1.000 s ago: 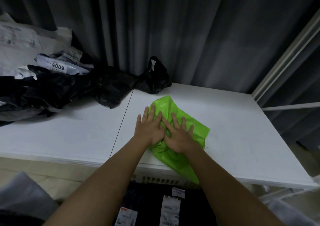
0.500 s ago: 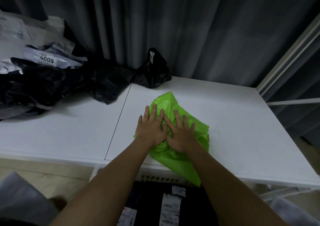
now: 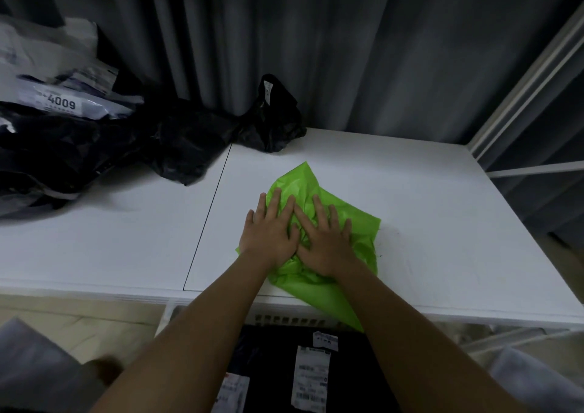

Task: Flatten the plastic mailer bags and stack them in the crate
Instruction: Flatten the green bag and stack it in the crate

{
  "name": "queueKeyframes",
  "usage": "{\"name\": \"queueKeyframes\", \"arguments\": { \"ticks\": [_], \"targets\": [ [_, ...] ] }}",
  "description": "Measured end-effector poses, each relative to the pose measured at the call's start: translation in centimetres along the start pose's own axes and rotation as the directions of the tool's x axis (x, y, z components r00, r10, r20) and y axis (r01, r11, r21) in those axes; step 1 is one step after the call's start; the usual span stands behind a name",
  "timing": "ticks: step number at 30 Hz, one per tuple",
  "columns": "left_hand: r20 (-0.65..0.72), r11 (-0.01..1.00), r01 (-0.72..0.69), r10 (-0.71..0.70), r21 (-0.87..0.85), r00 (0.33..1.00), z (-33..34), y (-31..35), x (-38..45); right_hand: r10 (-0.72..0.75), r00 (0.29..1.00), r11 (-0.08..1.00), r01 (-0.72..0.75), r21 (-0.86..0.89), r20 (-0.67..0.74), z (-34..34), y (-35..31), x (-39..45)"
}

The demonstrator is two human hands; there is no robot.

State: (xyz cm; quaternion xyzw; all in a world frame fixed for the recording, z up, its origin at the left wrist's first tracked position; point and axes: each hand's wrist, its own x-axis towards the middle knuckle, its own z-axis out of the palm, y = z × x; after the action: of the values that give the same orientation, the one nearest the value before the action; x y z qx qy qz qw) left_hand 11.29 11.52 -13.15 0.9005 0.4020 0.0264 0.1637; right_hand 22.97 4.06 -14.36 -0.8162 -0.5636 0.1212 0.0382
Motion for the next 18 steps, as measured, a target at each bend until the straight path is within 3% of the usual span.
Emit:
{"name": "queueKeyframes", "arguments": {
  "ticks": [18],
  "targets": [
    [-0.010, 0.999, -0.018, 0.018, 0.034, 1.000, 2.1, -0.3, 0.6, -0.002, 1.000, 1.000, 0.002, -0.009, -0.009, 1.4, 0.4, 0.5]
  ]
}}
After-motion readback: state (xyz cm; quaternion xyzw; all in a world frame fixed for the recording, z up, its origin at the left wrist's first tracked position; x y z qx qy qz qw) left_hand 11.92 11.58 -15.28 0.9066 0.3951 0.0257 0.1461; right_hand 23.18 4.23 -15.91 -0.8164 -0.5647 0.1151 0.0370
